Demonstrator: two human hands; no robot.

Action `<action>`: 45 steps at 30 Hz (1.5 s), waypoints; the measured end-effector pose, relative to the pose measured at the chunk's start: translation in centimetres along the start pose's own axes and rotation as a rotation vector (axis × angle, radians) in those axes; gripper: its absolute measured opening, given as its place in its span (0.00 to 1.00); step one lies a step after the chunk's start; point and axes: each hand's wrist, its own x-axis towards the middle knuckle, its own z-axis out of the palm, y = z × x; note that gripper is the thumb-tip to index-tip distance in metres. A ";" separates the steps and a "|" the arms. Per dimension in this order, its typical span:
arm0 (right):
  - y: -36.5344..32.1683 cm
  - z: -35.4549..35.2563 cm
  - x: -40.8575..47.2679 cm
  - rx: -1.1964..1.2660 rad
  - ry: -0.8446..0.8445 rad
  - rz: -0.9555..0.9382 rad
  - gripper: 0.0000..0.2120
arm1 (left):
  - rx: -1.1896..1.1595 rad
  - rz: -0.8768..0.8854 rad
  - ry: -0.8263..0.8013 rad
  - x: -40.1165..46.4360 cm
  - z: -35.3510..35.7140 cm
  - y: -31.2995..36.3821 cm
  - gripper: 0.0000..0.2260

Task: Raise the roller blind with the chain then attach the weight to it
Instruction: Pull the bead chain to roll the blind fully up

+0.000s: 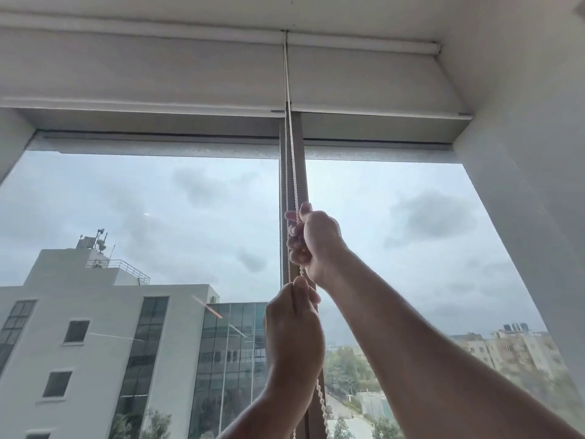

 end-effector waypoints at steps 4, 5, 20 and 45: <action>0.9 1.6 -0.3 -0.247 0.099 -0.189 0.19 | 0.004 0.072 0.003 -0.5 -0.6 -0.6 0.22; 1.3 1.6 -0.6 -0.322 0.122 -0.258 0.20 | -0.017 0.086 -0.015 -0.8 -0.8 -1.0 0.22; 9.8 -3.5 -4.1 -0.447 0.142 -0.446 0.16 | -0.259 -0.145 -0.205 -0.4 -1.0 -5.0 0.22; 18.8 -9.8 -8.9 -0.417 -0.066 -0.090 0.05 | -0.181 -0.465 -0.462 -13.2 -5.8 -13.5 0.15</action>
